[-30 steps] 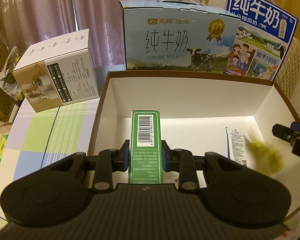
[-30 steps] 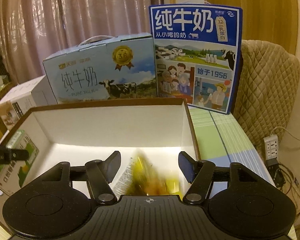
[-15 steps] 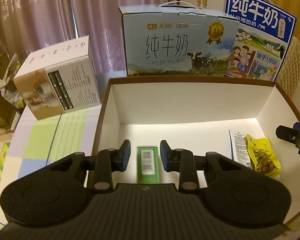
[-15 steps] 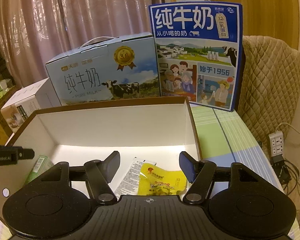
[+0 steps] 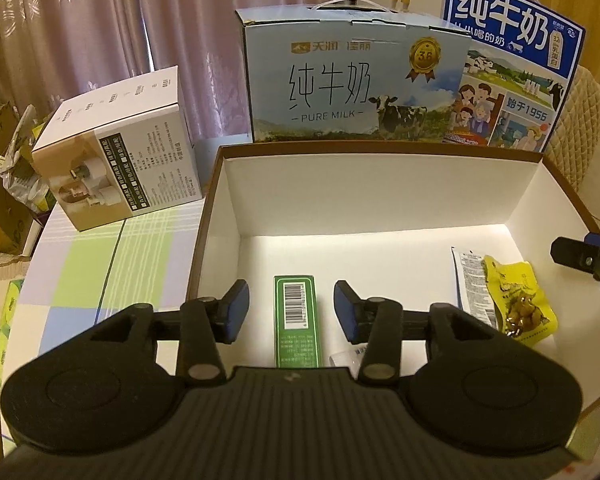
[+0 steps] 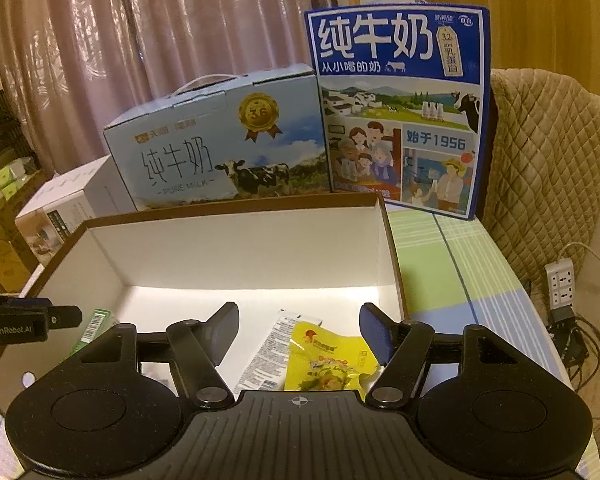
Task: Organize objects
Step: 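Open the left tool to release the green box while the right tool releases the packet in the box, then withdraw both open tools up from the brown box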
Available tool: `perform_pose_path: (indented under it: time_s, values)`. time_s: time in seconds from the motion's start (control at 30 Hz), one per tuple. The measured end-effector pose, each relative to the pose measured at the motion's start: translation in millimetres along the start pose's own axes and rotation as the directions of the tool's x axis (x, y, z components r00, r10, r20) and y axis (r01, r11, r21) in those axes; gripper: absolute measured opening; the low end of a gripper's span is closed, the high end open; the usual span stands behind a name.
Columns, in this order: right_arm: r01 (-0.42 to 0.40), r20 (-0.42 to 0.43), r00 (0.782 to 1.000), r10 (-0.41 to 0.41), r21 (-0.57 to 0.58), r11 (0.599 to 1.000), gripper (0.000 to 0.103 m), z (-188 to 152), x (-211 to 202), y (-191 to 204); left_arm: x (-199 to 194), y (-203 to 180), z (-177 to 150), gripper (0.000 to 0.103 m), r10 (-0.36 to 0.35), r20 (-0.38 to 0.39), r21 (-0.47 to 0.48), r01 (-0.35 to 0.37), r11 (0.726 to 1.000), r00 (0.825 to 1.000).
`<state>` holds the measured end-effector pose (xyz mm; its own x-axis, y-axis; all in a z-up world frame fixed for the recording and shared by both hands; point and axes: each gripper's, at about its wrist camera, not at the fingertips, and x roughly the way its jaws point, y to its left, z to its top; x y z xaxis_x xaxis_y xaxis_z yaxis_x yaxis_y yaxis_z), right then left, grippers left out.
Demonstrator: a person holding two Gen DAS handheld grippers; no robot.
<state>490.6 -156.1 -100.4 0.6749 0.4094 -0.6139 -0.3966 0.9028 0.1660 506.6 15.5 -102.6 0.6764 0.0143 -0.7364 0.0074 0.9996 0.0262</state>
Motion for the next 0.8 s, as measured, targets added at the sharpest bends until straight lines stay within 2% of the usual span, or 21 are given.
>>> perform_pose_path:
  time_s: [0.4,0.57,0.63,0.8]
  values:
    - [-0.076,0.04,0.996,0.076,-0.012,0.997,0.064,10.1,-51.8,25.7,-55.4,6.4,-12.5,0.061,0.002,0.013,0.0,-0.002,1.0,1.0]
    - [-0.098,0.055,0.994,0.098,-0.009,0.995,0.064,-1.6,-84.9,32.1,-87.3,8.6,-24.0,0.064,-0.02,0.016,-0.02,0.02,1.0,1.0]
    - [-0.108,0.055,0.993,0.108,0.0,0.994,0.065,-9.0,-97.9,33.9,-101.6,7.8,-29.1,0.068,-0.026,0.024,-0.02,0.026,0.999,0.999]
    - [-0.125,0.053,0.991,0.126,-0.018,0.992,0.065,-25.2,-124.4,40.8,-134.8,5.6,-43.3,0.069,-0.049,0.039,-0.027,0.05,0.998,0.998]
